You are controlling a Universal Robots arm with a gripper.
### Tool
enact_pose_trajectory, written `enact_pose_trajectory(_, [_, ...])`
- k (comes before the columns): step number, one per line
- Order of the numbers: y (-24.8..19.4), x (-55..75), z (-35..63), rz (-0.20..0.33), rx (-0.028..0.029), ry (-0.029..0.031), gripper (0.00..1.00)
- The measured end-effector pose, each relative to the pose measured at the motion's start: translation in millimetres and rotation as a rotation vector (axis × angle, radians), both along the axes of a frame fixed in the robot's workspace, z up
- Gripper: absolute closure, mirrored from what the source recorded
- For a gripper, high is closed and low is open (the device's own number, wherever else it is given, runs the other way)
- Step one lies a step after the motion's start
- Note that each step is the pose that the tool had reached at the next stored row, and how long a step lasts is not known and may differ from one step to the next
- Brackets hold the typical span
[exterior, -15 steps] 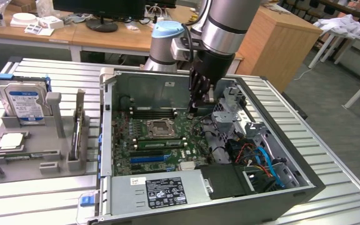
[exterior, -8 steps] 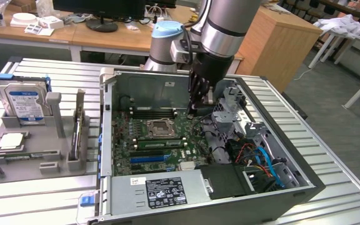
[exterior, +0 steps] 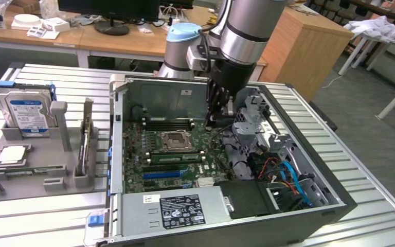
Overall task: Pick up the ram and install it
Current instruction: 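Press down the ram until it locks into place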
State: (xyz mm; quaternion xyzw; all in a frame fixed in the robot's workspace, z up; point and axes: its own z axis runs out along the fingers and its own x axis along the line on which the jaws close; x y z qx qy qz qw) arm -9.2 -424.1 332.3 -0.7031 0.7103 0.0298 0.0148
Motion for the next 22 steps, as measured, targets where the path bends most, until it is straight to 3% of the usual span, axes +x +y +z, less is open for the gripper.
enact_pose_trajectory(22, [0.0,0.0,-7.3,0.0,0.0,0.0,0.89])
